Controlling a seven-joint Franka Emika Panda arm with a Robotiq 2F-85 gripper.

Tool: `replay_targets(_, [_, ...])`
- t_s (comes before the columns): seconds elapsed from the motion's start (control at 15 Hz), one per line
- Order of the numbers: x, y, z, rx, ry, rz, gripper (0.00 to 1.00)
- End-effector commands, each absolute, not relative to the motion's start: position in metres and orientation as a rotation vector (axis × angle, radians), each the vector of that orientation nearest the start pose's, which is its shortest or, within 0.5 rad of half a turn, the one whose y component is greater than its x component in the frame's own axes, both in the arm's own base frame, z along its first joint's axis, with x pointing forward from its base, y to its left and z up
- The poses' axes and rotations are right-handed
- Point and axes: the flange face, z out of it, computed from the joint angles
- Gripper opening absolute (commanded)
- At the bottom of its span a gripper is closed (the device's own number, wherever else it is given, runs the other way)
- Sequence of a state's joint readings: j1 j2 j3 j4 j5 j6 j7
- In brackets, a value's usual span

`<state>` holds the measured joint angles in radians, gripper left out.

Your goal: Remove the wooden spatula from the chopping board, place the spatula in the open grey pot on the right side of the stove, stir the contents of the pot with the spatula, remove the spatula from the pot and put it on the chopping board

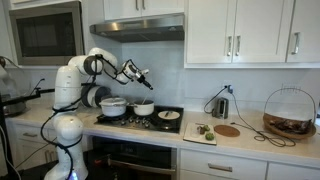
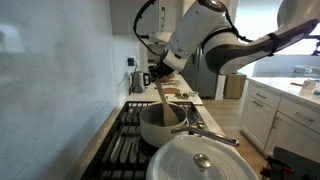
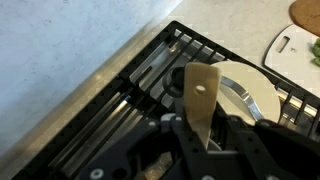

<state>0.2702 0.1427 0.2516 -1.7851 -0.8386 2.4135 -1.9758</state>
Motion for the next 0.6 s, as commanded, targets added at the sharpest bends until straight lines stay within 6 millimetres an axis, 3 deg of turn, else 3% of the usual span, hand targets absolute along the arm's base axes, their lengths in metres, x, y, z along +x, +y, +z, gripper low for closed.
replay_targets(0.0, [0.5643,0.3163,0.5342,0.276,2.351,-0.056,0.07])
replay_targets(0.53, [0.5739,0.3223,0.534,0.546,2.297,0.059,0.07])
